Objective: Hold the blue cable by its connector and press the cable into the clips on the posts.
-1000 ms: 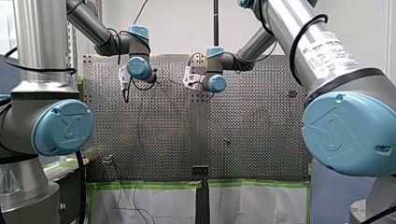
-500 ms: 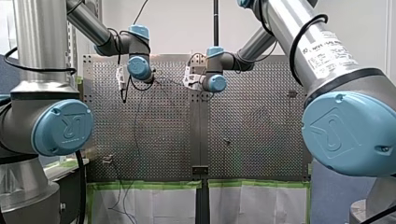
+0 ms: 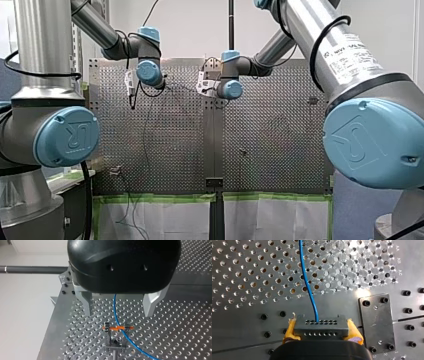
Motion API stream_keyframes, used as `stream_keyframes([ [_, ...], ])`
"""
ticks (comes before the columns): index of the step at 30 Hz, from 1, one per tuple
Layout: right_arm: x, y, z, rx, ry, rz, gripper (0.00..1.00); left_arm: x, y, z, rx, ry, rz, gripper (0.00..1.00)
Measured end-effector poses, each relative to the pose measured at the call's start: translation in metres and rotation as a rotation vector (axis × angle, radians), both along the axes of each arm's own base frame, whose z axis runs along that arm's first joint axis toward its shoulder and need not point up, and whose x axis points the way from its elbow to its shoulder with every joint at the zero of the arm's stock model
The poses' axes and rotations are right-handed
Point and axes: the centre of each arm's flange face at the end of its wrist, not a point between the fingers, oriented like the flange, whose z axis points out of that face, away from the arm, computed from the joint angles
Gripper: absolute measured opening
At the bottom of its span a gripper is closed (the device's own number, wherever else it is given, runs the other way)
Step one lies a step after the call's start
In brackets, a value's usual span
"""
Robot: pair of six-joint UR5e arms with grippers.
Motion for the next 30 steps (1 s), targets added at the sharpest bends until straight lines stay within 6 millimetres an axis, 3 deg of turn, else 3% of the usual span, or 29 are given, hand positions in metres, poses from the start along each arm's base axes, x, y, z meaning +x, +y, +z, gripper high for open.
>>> stream_keyframes([
  [14, -0.001, -0.002, 0.000, -0.001, 0.003, -0.002, 0.00, 0.001, -0.015, 0.001, -0.012, -0.009, -0.032, 1.00],
  [30, -0.005, -0.006, 0.000, 0.000, 0.003, -0.009, 0.00, 0.032, -0.047, 0.010, -0.028, 0.034, -0.064, 1.00],
])
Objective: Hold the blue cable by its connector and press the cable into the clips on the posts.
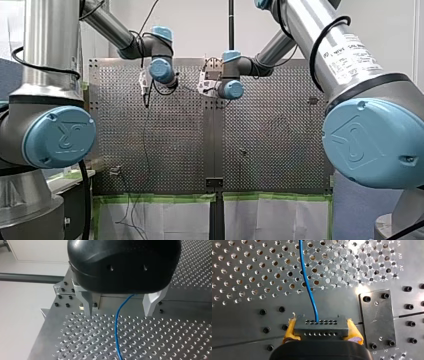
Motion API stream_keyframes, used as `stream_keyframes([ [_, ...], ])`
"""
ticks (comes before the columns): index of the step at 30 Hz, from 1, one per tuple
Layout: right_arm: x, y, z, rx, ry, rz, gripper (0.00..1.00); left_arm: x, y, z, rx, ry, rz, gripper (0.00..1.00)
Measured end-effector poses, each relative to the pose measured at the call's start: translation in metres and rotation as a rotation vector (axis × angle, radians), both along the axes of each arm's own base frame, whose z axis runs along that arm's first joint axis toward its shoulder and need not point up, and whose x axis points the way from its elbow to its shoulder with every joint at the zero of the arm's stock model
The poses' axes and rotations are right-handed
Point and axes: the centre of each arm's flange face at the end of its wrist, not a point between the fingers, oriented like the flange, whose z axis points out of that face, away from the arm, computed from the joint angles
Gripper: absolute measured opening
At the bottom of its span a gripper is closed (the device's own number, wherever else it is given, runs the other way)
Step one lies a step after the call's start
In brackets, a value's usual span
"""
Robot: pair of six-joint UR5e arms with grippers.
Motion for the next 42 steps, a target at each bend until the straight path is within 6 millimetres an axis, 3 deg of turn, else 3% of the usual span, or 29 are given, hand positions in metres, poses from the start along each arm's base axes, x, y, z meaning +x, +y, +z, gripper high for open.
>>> stream_keyframes([
  [11, -0.002, -0.002, 0.000, 0.001, -0.001, -0.004, 0.00, 0.030, -0.005, 0.025, -0.007, -0.041, 0.049, 1.00],
  [23, -0.003, -0.004, 0.000, 0.002, -0.002, -0.006, 0.00, 0.045, -0.013, 0.005, 0.025, -0.003, 0.035, 1.00],
  [42, -0.003, -0.004, 0.000, 0.004, -0.002, -0.006, 0.00, 0.060, -0.001, 0.014, 0.018, -0.028, 0.065, 1.00],
])
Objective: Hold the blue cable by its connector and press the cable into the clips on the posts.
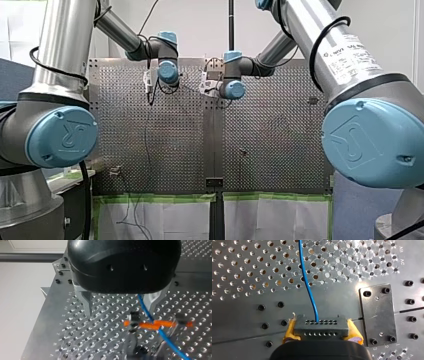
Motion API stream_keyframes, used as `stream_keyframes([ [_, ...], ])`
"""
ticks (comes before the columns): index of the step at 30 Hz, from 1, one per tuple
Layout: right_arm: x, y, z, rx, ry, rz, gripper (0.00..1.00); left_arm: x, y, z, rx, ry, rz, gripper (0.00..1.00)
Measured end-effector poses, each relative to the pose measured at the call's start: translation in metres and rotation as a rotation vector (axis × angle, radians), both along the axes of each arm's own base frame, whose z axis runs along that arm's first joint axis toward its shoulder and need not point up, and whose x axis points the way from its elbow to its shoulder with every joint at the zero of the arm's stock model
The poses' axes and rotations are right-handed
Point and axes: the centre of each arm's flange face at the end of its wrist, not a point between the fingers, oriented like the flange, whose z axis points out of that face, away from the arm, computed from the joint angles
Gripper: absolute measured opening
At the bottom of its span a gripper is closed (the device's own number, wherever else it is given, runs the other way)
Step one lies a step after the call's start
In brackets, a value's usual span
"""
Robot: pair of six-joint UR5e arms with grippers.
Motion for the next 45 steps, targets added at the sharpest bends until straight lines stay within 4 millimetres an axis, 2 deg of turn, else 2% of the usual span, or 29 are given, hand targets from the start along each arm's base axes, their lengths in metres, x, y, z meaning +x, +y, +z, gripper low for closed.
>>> stream_keyframes([
  [7, 0.001, 0.001, 0.000, 0.001, 0.000, 0.004, 0.00, 0.011, -0.003, -0.003, 0.021, 0.029, 0.009, 1.00],
  [22, 0.002, 0.003, -0.001, 0.005, 0.008, 0.007, 0.00, 0.010, -0.003, 0.000, 0.027, 0.016, 0.065, 1.00],
  [23, 0.002, 0.003, -0.001, 0.005, 0.008, 0.007, 0.00, 0.010, -0.003, 0.000, 0.028, 0.016, 0.064, 0.82],
  [24, 0.002, 0.003, -0.001, 0.005, 0.008, 0.007, 0.00, 0.010, -0.004, 0.000, 0.029, 0.016, 0.063, 0.82],
  [25, 0.002, 0.003, -0.001, 0.005, 0.009, 0.007, 0.00, 0.009, -0.005, 0.000, 0.031, 0.016, 0.061, 0.70],
  [26, 0.002, 0.003, -0.001, 0.005, 0.009, 0.006, 0.00, 0.009, -0.006, 0.000, 0.033, 0.016, 0.059, 0.51],
  [27, 0.002, 0.003, -0.001, 0.005, 0.009, 0.007, 0.00, 0.008, -0.007, 0.000, 0.035, 0.015, 0.058, 0.51],
  [28, 0.002, 0.003, -0.001, 0.004, 0.009, 0.007, 0.00, 0.008, -0.007, 0.000, 0.036, 0.014, 0.056, 0.38],
  [29, 0.002, 0.003, -0.001, 0.004, 0.009, 0.007, 0.00, 0.007, -0.008, 0.000, 0.037, 0.013, 0.055, 0.15],
  [30, 0.002, 0.003, -0.001, 0.004, 0.009, 0.007, 0.00, 0.007, -0.009, 0.000, 0.037, 0.012, 0.054, 0.15],
  [31, 0.002, 0.003, -0.001, 0.004, 0.009, 0.006, 0.00, 0.007, -0.010, 0.000, 0.038, 0.010, 0.053, 0.02],
  [45, 0.002, 0.003, -0.002, 0.006, 0.011, 0.007, 0.00, 0.007, -0.012, 0.002, 0.032, -0.006, 0.049, 0.02],
])
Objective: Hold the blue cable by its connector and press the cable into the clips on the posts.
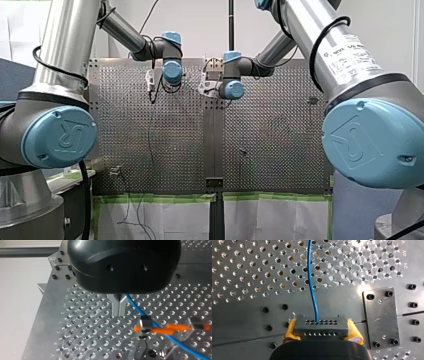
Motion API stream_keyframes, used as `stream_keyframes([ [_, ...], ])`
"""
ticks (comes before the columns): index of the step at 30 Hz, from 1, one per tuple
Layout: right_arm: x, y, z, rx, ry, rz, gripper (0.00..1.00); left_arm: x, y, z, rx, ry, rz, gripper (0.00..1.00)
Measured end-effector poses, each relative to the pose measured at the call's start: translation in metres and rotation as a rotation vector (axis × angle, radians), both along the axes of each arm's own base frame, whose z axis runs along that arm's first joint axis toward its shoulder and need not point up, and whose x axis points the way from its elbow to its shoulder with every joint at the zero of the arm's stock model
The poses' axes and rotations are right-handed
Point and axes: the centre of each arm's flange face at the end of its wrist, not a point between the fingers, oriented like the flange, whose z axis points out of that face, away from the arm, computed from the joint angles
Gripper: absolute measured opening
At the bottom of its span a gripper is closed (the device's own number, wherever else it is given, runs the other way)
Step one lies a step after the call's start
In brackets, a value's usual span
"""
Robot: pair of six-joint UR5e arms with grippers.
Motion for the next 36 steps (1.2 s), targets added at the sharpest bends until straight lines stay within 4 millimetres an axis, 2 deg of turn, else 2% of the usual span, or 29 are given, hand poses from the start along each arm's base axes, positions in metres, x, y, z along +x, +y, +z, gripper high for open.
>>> stream_keyframes([
  [12, -0.010, -0.006, -0.007, 0.032, 0.024, -0.019, 0.00, 0.005, -0.001, -0.002, -0.022, -0.020, -0.008, 0.02],
  [20, -0.035, -0.016, -0.033, 0.088, 0.069, -0.059, 0.00, 0.007, -0.018, -0.029, -0.011, 0.025, -0.042, 0.02],
  [25, -0.050, -0.020, -0.049, 0.114, 0.091, -0.082, 0.00, 0.007, -0.032, -0.055, 0.004, 0.069, -0.061, 0.02],
  [33, -0.072, -0.021, -0.076, 0.151, 0.136, -0.119, 0.00, 0.000, -0.050, -0.069, 0.010, 0.085, -0.091, 0.02],
  [36, -0.078, -0.020, -0.085, 0.162, 0.152, -0.128, 0.00, -0.001, -0.058, -0.081, 0.020, 0.102, -0.102, 0.02],
])
